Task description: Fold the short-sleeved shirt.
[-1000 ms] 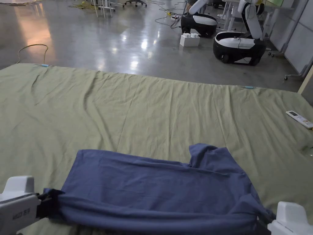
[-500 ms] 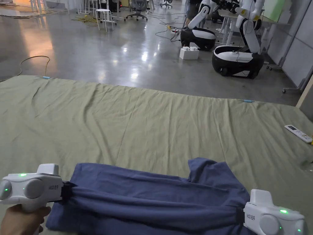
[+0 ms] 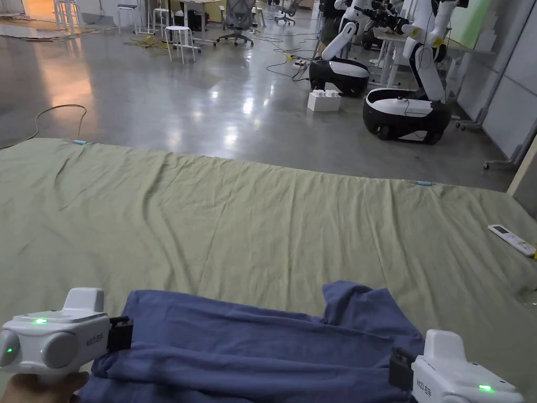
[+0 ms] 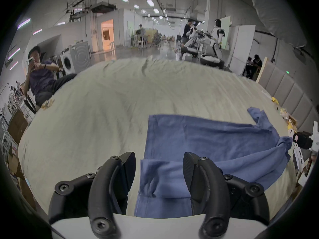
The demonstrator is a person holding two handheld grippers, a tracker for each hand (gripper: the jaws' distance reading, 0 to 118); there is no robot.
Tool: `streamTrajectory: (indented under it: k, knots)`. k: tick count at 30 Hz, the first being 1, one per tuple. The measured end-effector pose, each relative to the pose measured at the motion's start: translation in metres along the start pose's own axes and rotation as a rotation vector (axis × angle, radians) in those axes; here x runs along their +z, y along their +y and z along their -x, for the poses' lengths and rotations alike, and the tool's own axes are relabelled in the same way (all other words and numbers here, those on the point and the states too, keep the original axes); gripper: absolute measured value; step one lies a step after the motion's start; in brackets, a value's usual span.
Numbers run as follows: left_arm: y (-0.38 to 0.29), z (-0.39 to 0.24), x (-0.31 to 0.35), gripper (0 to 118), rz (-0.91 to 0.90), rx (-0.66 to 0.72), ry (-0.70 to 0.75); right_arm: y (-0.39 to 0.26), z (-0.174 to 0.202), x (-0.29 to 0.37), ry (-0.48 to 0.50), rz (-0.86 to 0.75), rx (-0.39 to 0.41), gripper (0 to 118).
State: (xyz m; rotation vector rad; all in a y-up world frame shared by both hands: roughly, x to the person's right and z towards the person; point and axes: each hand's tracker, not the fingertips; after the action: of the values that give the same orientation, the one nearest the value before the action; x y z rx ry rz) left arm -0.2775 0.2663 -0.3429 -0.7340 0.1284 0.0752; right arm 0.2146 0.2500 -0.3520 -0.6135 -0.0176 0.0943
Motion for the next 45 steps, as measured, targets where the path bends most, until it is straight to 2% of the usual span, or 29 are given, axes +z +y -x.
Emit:
streamTrajectory:
  k: [8,10,13,14,16,17,19,21,23,26,27,29,33,42,43,45]
  knots:
    - [-0.001,-0.026,0.05,57,-0.299,-0.045,-0.013,0.012,0.042,0.053,-0.004,-0.299,0.017,60]
    - [-0.012,-0.024,0.047,51,-0.343,-0.038,0.01,0.008,0.051,0.066,-0.001,-0.33,0.0,52]
    - [-0.026,-0.02,0.05,31,-0.405,0.008,0.023,0.002,0.056,0.077,-0.002,-0.367,-0.029,25]
    - [-0.033,-0.028,0.063,21,-0.438,0.006,0.033,0.0,0.058,0.081,0.001,-0.376,-0.034,22]
    - [-0.041,-0.031,0.072,13,-0.45,0.011,0.041,-0.002,0.062,0.088,0.006,-0.399,-0.022,18]
    - [-0.043,-0.029,0.075,9,-0.47,0.02,0.031,-0.003,0.064,0.091,0.004,-0.398,-0.013,9]
    - [-0.046,-0.033,0.088,9,-0.514,0.026,-0.031,-0.002,0.067,0.099,-0.002,-0.451,0.015,8]
    - [-0.047,-0.035,0.094,6,-0.528,-0.012,0.006,-0.003,0.065,0.103,0.014,-0.448,-0.014,8]
    - [-0.044,-0.049,0.119,4,-0.554,-0.023,0.03,-0.004,0.068,0.11,0.012,-0.478,-0.003,4]
    - [-0.045,-0.041,0.12,4,-0.548,-0.009,0.023,-0.002,0.069,0.119,-0.004,-0.525,0.036,2]
    - [-0.046,-0.04,0.12,3,-0.543,-0.011,0.026,-0.004,0.068,0.12,0.008,-0.501,0.011,1]
    - [-0.051,-0.035,0.117,3,-0.506,-0.017,0.059,-0.004,0.066,0.123,0.014,-0.504,0.019,0]
    - [-0.06,-0.006,0.093,3,-0.404,0.06,0.065,-0.009,0.063,0.123,0.022,-0.5,0.031,0]
    - [-0.052,0.027,0.042,6,-0.043,0.123,0.05,-0.016,0.059,0.114,0.036,-0.435,0.01,0]
    - [-0.046,0.027,0.037,11,-0.005,0.126,0.057,-0.017,0.059,0.114,0.035,-0.429,0.011,0]
    - [-0.043,0.027,0.026,39,0.024,0.133,0.062,-0.018,0.058,0.114,0.035,-0.424,0.015,0]
